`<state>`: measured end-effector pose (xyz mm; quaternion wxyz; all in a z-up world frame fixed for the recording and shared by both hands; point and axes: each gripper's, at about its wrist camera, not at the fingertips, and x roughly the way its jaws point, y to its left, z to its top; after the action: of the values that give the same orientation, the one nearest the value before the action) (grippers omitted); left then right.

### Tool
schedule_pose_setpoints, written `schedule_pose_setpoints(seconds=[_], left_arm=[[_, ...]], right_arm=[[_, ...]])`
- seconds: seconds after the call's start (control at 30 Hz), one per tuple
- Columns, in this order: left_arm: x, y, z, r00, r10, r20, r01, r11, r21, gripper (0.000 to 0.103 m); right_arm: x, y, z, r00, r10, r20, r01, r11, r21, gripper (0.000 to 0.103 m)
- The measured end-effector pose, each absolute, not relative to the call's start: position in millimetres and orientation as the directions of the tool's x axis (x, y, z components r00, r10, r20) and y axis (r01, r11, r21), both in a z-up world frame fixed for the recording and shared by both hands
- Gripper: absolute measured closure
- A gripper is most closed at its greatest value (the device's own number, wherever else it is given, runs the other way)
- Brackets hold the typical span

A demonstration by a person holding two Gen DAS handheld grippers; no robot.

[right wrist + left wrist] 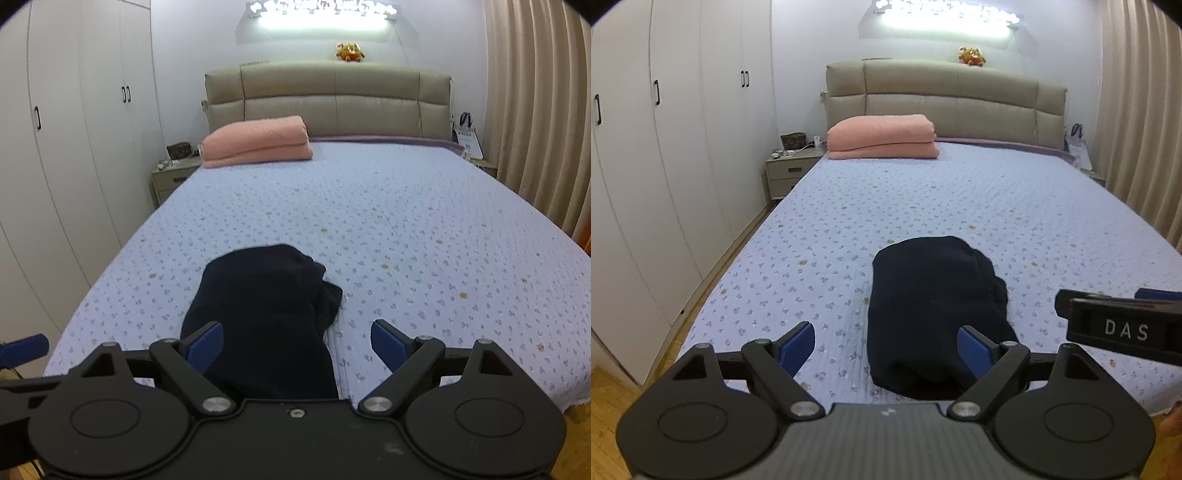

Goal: Fold large clothes

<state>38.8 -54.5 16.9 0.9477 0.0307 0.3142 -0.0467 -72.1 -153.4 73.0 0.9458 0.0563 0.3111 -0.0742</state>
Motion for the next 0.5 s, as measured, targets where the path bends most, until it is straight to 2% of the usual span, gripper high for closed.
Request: schedule_pose_setpoints(seconds=[0.17, 0.5], left_arm=[[42, -56, 11, 0.795, -0.048, -0.604, 0.105, 0.993, 0.059, 0.017], [52, -47, 0, 0.757, -0.015, -0.653, 0.041, 0.999, 0.025, 0.017]], right_arm=[[-68, -157, 60, 0.773, -0.104, -0.625, 0.179, 0.982, 0.058, 0.001], [-66, -159, 46, 0.749, -0.112, -0.653, 0.179, 0.983, 0.036, 0.001]])
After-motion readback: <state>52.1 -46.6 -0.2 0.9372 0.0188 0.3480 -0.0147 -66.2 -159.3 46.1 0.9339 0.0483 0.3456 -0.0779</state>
